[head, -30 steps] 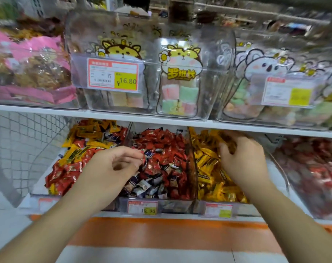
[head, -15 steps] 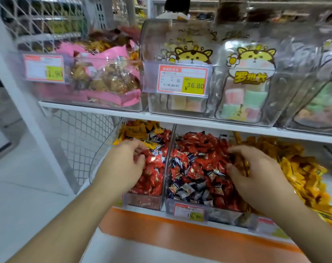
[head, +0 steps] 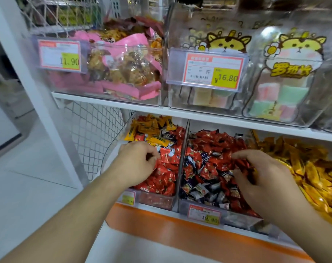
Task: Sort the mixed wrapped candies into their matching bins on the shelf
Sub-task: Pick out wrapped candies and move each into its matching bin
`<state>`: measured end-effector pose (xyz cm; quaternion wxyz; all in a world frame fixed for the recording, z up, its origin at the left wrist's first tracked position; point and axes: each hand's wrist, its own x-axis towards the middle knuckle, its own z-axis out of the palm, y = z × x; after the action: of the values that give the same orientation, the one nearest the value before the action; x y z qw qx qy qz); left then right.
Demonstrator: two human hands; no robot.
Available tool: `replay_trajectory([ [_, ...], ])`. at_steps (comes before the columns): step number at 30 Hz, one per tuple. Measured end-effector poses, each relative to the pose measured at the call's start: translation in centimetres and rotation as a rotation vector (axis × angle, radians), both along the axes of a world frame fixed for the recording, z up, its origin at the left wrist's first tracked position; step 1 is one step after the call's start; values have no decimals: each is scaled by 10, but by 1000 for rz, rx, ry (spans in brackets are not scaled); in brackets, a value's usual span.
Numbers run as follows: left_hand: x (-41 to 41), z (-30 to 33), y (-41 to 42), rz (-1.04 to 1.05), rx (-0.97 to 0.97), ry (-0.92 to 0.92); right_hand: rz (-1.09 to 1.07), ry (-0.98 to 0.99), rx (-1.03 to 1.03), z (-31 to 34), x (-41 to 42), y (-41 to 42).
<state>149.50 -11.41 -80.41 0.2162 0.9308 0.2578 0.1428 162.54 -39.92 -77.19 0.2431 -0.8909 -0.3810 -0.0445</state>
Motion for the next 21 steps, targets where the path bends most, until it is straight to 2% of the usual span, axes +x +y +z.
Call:
replay_trajectory([
  [3,1,-3,6,104,109,-86,-5,2,12,-1,-1,-2],
  [6,0,-5,14,226,246,37,-4,-5,25,-2,-3,-4],
  [8,-1,-7,13,226,275,78,5,-2,22,-2,-3,-5],
  [13,0,-6,8,243,136,81,31,5,24,-6,-4,-6],
  [17,1,-8,7,259,124,82,47,23,6,-7,-5,-5],
  [21,3,-6,4,256,96,-18,53,31,0,-8,-8,-2],
])
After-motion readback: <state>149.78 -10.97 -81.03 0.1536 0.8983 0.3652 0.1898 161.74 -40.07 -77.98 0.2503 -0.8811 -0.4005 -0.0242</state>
